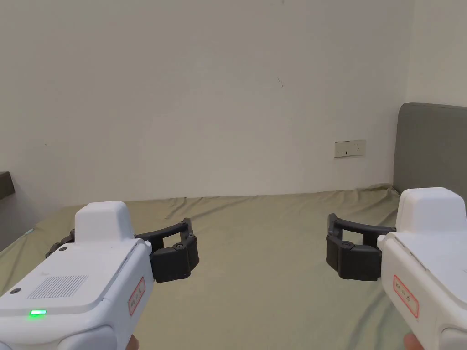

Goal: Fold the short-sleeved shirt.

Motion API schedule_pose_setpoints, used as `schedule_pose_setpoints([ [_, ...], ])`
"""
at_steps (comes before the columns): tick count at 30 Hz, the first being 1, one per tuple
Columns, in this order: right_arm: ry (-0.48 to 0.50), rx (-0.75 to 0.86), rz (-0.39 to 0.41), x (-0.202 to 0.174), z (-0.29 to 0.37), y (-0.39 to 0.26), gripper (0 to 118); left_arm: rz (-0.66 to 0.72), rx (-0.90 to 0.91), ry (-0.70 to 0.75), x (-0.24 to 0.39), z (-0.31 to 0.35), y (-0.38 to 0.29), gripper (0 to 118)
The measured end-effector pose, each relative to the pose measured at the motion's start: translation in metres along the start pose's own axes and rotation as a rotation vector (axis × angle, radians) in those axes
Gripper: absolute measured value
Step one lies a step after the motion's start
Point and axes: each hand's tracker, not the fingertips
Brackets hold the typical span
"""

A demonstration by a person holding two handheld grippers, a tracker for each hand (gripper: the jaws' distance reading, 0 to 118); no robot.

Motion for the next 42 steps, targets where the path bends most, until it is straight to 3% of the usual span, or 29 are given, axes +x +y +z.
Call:
schedule_pose_setpoints([
  [42, -0.018, -0.020, 0.035, -0.0024, -0.0041, -0.0016, 118, -0.024, -0.047, -0.001, 0.0007, -0.0047, -0.0021, 118],
])
